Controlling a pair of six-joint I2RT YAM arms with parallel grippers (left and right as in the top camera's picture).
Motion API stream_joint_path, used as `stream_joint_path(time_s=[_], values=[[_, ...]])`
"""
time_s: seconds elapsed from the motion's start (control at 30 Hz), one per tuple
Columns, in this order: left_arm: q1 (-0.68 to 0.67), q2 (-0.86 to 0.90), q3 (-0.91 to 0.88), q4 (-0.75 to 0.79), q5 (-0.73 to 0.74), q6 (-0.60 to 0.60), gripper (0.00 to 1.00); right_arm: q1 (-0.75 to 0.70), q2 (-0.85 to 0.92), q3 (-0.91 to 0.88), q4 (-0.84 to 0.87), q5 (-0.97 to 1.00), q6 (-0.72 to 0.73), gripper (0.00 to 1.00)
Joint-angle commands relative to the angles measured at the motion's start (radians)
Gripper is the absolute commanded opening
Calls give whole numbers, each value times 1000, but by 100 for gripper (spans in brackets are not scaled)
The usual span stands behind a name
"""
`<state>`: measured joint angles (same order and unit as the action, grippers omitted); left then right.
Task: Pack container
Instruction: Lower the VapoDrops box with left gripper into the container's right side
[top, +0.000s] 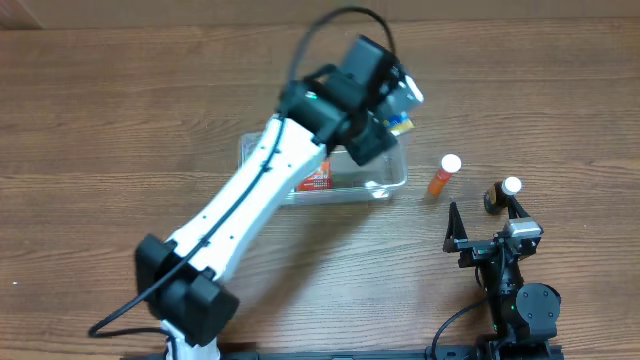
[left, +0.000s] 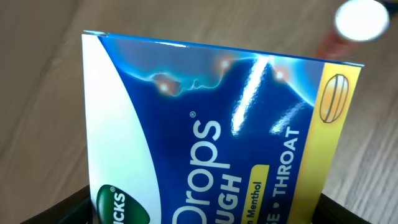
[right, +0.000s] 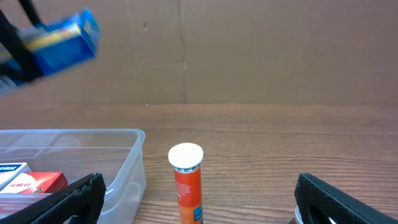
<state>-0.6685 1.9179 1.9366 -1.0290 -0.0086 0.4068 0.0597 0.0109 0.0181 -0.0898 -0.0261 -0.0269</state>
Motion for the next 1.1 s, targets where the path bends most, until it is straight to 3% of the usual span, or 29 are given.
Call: stream_joint_path(time_s=[0.0,0.1,0.27,0.47,0.53,0.97,1.03,1.07], values=[[-33,106,21,-19,-11,133,71,-1,-8,-10,6,-2,-3,100],[-29,159,21,-26,-84,197,71,-1,-8,-10,6,-2,-4,100],[21,198,21,-25,-42,320,72,-1,-8,-10,6,-2,-4,100],[95,198,21,-108,229,412,69,-1,-8,-10,6,-2,-3,100],[95,198,15,-127,245,448,69,-1,-8,-10,6,-2,-4,100],[96,274,13,-123,290,454,71,-1,-8,-10,6,-2,-3,100],[96,274,13,-122,290,448,95,-1,-8,-10,6,-2,-3,100],[96,274,13,-122,290,441,97,-1,-8,-10,6,-2,-3,100]])
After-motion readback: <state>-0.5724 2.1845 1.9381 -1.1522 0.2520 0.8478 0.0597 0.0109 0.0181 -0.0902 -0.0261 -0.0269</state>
